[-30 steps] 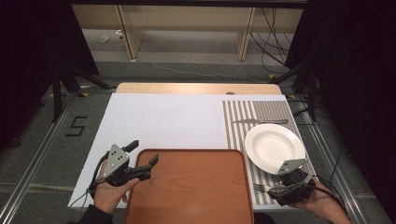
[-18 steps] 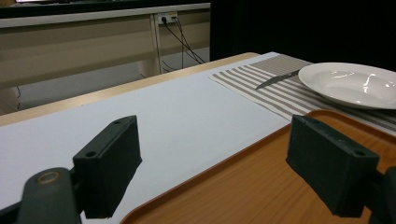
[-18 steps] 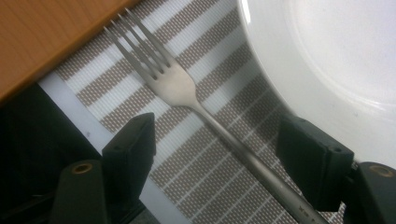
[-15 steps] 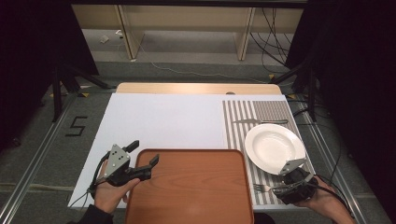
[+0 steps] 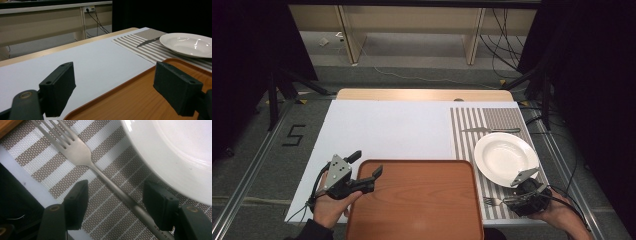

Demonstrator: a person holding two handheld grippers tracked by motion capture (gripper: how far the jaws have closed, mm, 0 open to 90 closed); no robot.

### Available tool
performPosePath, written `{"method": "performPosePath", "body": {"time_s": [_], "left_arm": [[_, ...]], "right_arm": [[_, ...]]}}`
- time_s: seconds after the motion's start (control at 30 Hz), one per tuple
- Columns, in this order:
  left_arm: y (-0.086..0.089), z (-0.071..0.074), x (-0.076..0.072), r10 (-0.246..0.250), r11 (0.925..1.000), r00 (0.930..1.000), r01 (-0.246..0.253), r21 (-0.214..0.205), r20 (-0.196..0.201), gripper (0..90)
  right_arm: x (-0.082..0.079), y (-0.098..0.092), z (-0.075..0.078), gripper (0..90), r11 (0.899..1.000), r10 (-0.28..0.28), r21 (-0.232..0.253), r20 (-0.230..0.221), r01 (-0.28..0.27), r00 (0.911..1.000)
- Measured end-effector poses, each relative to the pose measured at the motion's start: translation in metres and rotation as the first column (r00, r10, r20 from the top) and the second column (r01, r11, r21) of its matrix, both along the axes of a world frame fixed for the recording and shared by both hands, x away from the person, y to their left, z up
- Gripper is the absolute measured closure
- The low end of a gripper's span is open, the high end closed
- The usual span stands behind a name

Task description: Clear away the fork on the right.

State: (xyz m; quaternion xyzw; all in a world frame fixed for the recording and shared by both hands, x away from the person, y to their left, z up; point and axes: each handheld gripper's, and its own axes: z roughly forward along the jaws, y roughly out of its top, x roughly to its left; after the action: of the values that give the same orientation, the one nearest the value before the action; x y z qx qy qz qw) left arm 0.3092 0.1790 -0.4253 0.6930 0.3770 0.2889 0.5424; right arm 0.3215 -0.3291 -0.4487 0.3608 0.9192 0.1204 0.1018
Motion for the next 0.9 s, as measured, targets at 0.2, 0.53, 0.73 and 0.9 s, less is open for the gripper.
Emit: {"method": "performPosePath", "body": {"time_s": [0.2,0.53,0.73,0.9], "left_arm": [[-0.0003,0.0000,-0.0002,-0.001,1.0000,1.0000,0.001,-0.001,0.000,16.8],[-0.0006,-0.0002,0.0002,-0.001,1.0000,1.0000,0.001,-0.001,-0.001,16.8],[-0.0002,-0.0002,0.0001,0.000,1.0000,1.0000,0.000,-0.002,-0.001,16.8],[-0.0005,-0.0004,0.0002,0.000,1.0000,1.0000,0.000,-0.002,-0.002,16.8]], "right_arm": [[0.0043,-0.0021,-0.0022,42.9,1.000,-0.012,0.010,-0.022,0.012,0.9997],[0.0091,-0.0028,-0.0044,49.5,0.999,0.006,0.037,-0.062,-0.004,0.9980],[0.0085,-0.0020,-0.0032,58.2,1.000,0.007,0.029,-0.076,-0.005,0.9971],[0.0070,0.0020,-0.0020,62.8,0.999,0.034,0.003,-0.085,-0.034,0.9958]]}}
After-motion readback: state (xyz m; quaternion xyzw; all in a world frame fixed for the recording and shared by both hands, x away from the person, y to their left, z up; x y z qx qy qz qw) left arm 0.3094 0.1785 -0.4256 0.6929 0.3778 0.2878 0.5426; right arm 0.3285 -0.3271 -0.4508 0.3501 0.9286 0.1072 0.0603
